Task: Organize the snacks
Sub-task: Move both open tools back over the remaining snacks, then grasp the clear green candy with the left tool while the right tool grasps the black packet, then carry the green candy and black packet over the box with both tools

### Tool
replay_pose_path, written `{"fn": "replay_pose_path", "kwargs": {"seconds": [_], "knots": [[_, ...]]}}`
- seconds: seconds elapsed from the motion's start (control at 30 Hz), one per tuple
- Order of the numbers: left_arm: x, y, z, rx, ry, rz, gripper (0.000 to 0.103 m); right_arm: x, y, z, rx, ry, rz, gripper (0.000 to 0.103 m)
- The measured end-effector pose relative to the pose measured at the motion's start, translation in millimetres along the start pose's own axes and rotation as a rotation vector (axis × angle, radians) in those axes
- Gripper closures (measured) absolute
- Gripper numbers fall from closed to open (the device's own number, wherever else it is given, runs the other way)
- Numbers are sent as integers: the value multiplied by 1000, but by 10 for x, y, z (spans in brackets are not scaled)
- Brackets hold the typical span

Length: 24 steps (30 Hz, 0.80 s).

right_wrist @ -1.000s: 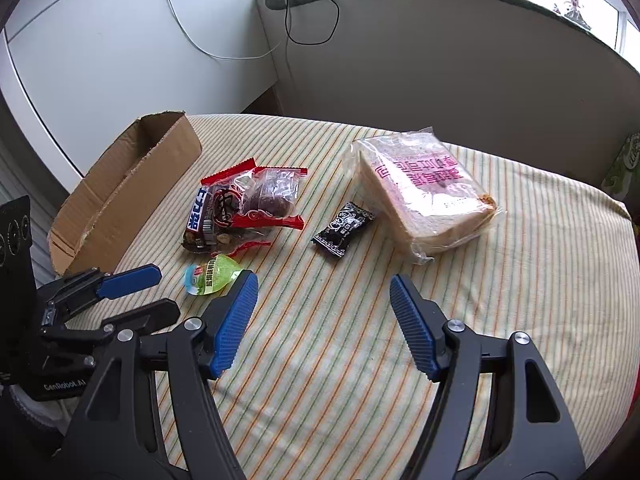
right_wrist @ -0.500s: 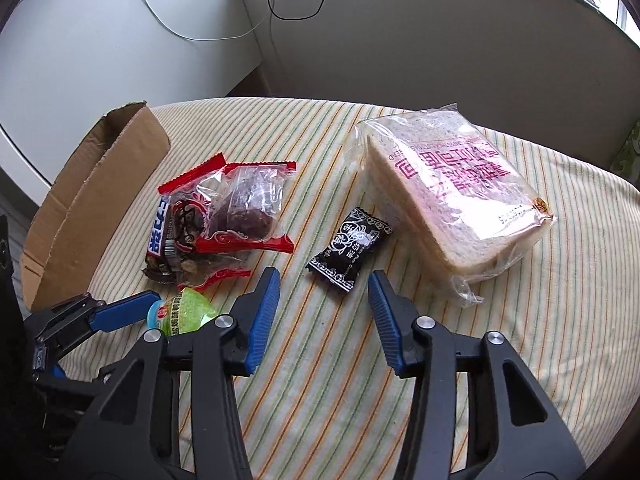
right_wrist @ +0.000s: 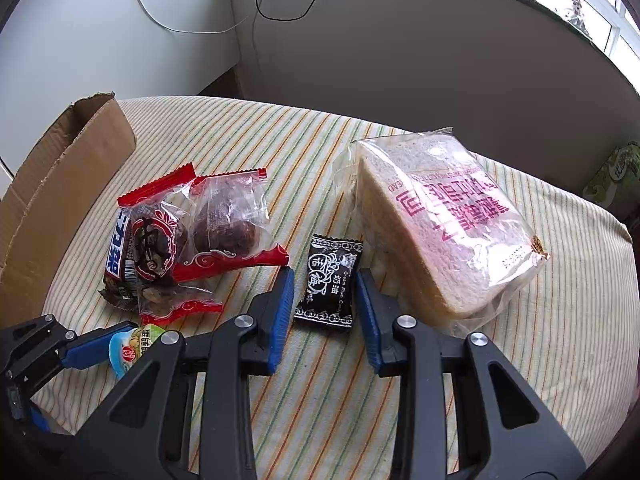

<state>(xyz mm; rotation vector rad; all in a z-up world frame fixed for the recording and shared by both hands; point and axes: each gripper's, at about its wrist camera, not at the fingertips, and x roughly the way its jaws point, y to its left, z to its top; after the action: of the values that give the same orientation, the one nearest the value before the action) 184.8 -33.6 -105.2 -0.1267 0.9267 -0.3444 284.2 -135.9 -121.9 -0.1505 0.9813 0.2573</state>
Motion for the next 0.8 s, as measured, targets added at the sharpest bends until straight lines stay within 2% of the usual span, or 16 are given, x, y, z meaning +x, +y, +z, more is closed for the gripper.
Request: {"fn": "replay_pose_path", "kwargs": {"seconds": [0.5,0.8], "knots": [[-210,-3,-65,-1,-54,-3,64,-283,-37,-175,26,-13,60,78],[-551,60,-39,-15,-152,-1,64,-562,101,-97,14,-58,71,78]]}}
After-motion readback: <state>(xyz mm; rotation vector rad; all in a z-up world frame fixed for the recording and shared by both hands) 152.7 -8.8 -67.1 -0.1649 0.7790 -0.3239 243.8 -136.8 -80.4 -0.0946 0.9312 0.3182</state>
